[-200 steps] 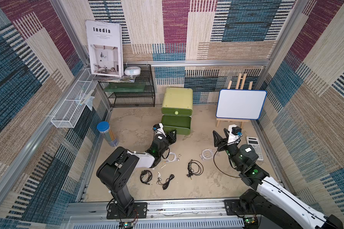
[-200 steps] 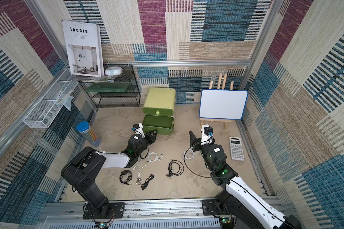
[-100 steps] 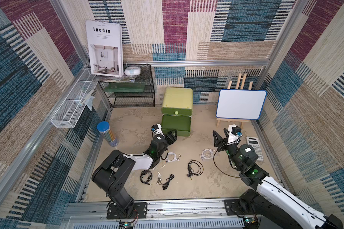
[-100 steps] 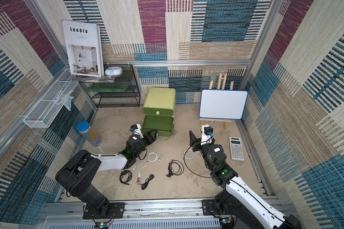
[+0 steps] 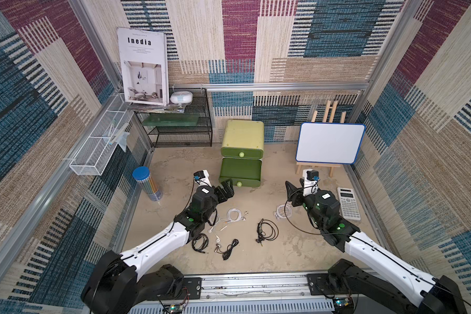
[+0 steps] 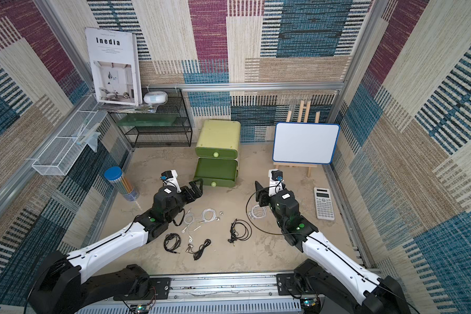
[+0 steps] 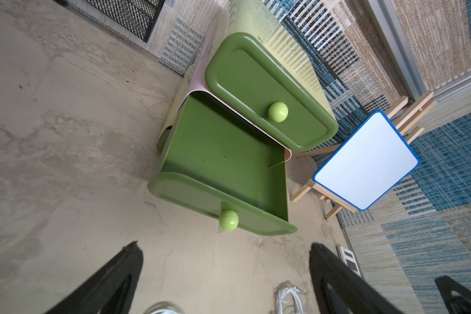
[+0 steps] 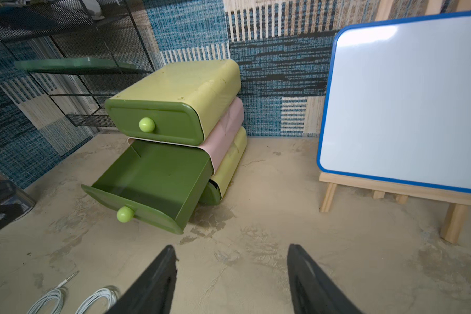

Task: Place the wired earphones into the drawer by color
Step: Pick up the wired earphones from the center of the board.

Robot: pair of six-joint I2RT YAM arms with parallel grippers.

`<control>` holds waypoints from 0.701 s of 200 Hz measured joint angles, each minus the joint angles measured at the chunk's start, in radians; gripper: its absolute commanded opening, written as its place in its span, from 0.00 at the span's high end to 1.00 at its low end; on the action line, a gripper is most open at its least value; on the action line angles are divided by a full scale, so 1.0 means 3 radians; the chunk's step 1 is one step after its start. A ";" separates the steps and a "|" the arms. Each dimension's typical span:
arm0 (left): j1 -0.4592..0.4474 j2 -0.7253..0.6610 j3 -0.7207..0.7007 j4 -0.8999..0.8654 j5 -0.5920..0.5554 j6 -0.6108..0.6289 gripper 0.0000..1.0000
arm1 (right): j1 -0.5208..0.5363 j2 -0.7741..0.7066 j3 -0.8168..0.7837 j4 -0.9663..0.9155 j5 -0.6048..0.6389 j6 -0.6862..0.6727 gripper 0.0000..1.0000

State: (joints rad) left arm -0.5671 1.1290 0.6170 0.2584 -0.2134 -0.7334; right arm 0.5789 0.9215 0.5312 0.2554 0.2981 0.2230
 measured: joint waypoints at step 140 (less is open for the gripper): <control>0.0000 -0.0654 -0.0287 -0.1207 0.0487 0.1191 0.01 | 0.0001 0.0420 0.0020 -0.1190 -0.0537 0.1071 0.32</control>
State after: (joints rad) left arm -0.5671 0.9329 0.5308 -0.1036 -0.0673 -0.3759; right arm 0.5793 1.0473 0.5373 -0.1017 0.1371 0.5442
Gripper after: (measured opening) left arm 0.992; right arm 0.679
